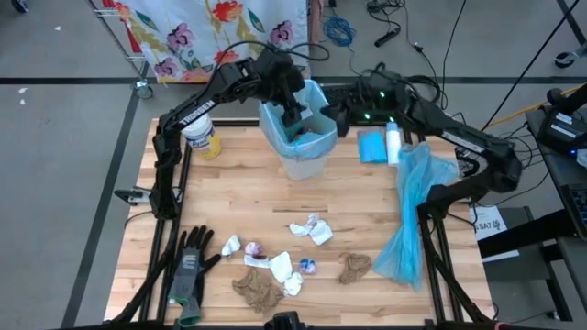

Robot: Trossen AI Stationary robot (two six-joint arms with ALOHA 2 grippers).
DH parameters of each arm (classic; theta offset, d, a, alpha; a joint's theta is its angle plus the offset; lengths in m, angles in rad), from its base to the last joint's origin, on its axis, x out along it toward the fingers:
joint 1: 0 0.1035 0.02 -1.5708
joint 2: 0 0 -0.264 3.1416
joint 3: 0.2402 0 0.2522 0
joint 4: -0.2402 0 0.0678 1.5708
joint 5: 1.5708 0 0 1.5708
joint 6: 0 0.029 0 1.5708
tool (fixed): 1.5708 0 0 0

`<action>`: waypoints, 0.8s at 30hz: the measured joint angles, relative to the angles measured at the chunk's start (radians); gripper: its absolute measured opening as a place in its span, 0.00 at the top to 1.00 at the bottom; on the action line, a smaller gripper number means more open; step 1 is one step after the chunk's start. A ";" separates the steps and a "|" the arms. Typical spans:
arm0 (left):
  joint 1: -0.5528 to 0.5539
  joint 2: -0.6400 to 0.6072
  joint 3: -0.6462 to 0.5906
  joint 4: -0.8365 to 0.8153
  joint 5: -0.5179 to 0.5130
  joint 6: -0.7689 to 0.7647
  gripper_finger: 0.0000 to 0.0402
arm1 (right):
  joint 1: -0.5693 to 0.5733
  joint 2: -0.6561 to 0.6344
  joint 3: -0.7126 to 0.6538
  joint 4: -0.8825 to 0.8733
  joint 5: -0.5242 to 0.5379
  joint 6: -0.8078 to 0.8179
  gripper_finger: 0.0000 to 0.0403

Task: Place trash/remove bag and relplace
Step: Put the gray paper into the trash bin, then put the white black paper into the trash bin

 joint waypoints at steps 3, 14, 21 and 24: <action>0.010 0.000 0.000 0.000 0.000 0.015 0.25 | -0.032 0.057 0.016 0.099 -0.082 -0.001 1.00; 0.023 0.000 0.000 0.017 0.039 0.078 0.25 | -0.092 0.183 0.018 0.214 -0.182 0.073 1.00; 0.035 -0.017 0.000 -0.055 0.024 0.066 0.25 | -0.096 0.100 0.019 0.191 -0.093 0.017 1.00; 0.050 -0.034 0.001 -0.137 0.020 0.003 0.25 | -0.104 0.038 0.020 0.088 -0.027 -0.017 1.00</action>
